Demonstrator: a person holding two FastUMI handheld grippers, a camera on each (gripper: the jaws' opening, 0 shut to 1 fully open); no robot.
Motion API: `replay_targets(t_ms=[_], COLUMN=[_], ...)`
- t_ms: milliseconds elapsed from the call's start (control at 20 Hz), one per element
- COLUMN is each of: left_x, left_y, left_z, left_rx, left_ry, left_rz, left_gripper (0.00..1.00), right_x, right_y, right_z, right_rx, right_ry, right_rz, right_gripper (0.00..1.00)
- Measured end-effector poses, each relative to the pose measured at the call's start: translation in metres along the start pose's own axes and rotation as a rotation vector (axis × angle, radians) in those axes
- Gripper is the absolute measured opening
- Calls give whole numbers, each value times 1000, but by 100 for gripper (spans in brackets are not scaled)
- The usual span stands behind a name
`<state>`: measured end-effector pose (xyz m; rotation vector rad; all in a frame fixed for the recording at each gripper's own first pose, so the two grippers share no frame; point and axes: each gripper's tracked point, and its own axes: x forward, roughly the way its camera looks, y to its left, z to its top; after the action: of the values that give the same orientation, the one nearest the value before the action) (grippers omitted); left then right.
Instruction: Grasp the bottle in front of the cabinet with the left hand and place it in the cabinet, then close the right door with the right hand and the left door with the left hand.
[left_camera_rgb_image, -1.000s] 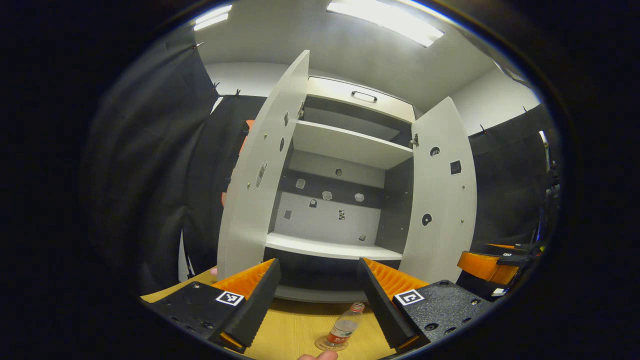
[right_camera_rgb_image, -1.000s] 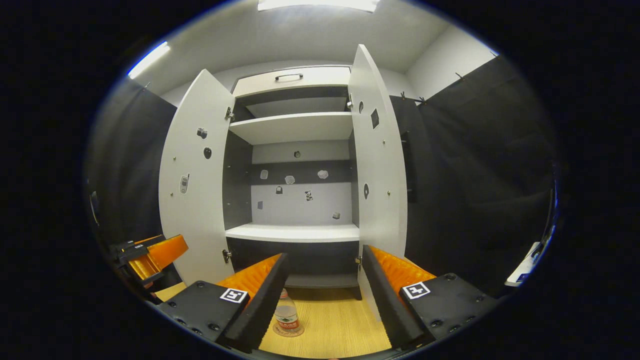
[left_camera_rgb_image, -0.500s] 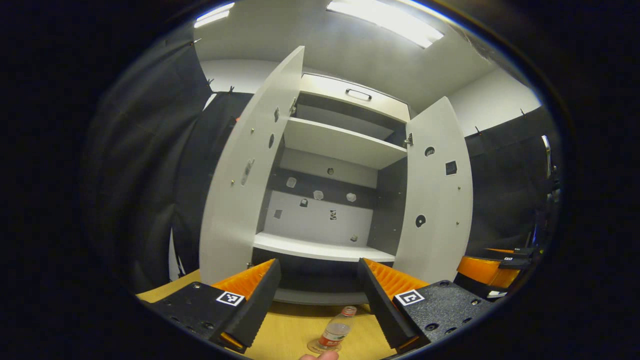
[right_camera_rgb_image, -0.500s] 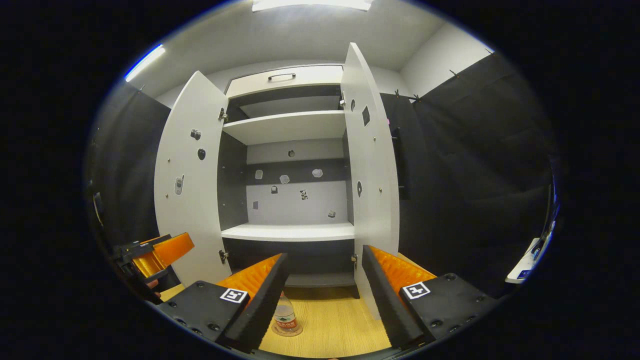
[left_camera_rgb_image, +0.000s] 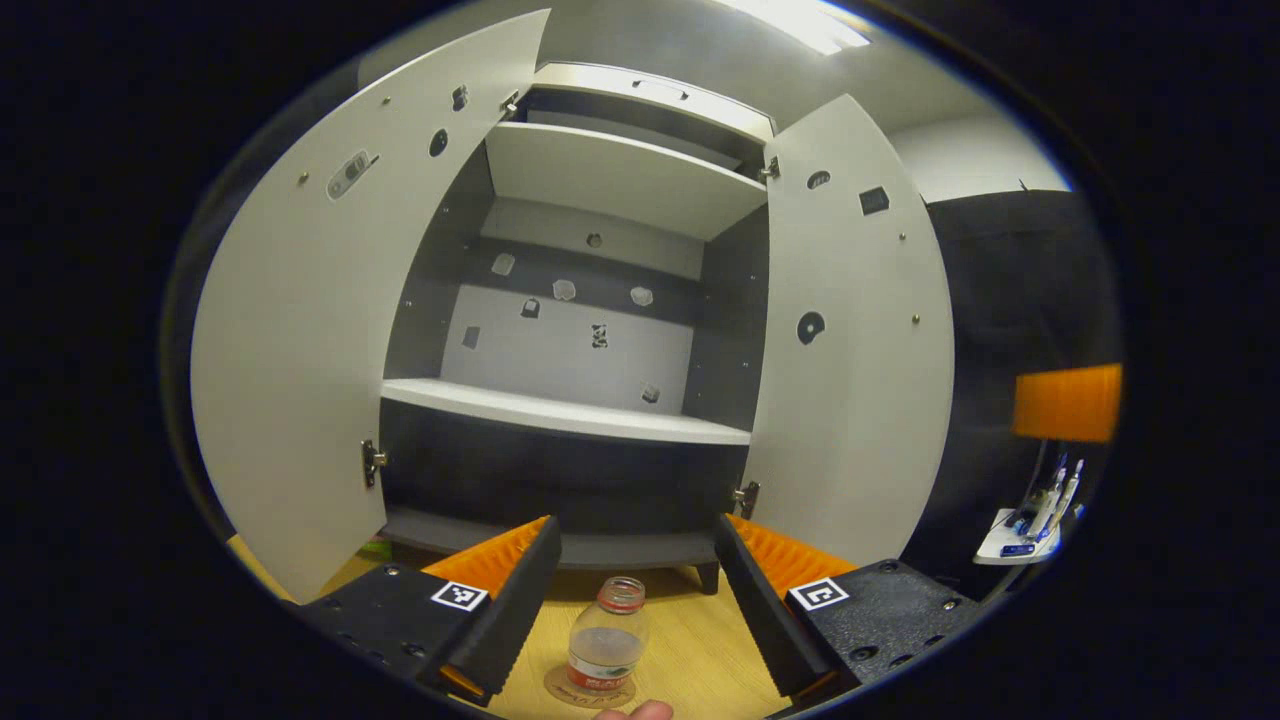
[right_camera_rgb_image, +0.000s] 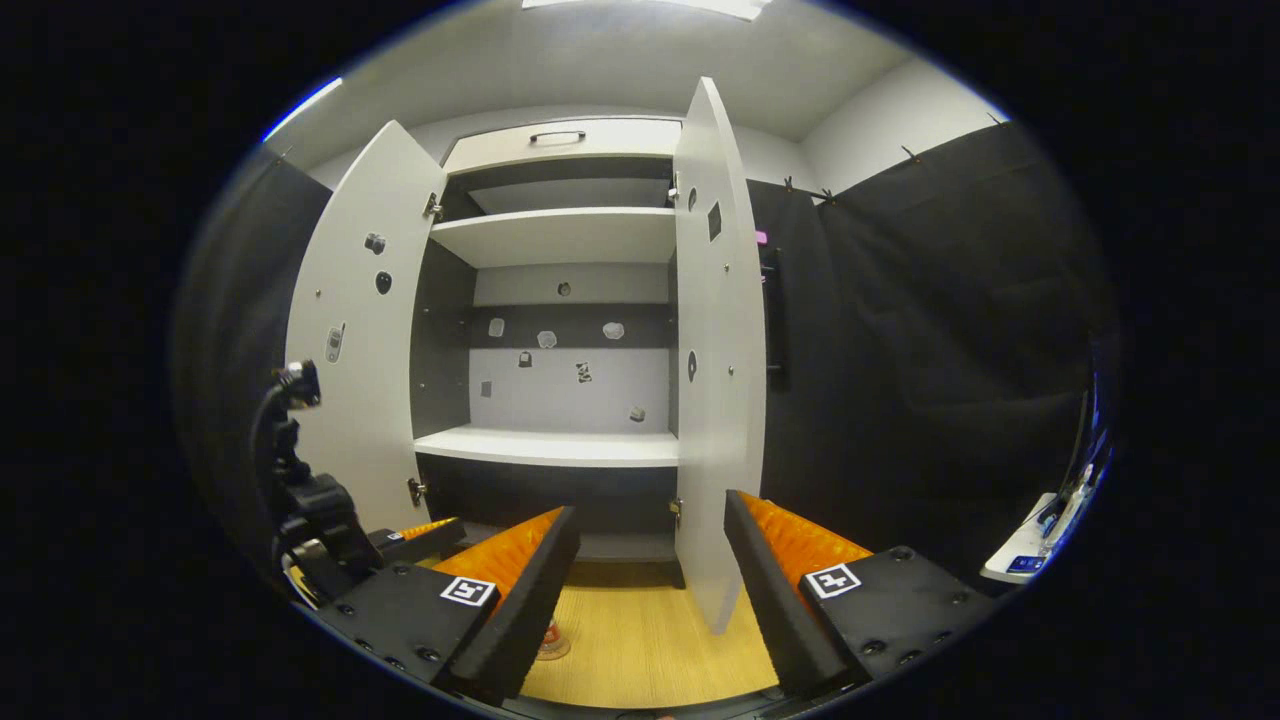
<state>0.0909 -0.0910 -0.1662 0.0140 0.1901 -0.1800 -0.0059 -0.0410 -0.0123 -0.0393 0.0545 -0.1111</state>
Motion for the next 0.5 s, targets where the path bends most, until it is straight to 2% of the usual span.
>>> replay_targets(t_ms=[50,100,150,250,300,500], left_x=[6,10,15,19,20,18], left_y=[2,9,17,28,31,31], left_z=[-21,-40,-57,-87,-98,-133], left_rx=[2,2,-2,-10,-17,-11], left_ry=[24,36,41,75,83,127], left_rz=[3,27,56,96,102,77], left_gripper=[94,94,95,95,95,95], right_x=[0,0,2,5,7,14], right_y=[0,0,1,5,8,18], right_z=[-3,-7,-9,-15,-17,-25], right_rx=[-6,-10,-15,-27,-31,-44], right_ry=[14,28,39,64,73,100], right_rz=[-1,1,2,9,14,32], right_gripper=[96,96,89,89,96,96])
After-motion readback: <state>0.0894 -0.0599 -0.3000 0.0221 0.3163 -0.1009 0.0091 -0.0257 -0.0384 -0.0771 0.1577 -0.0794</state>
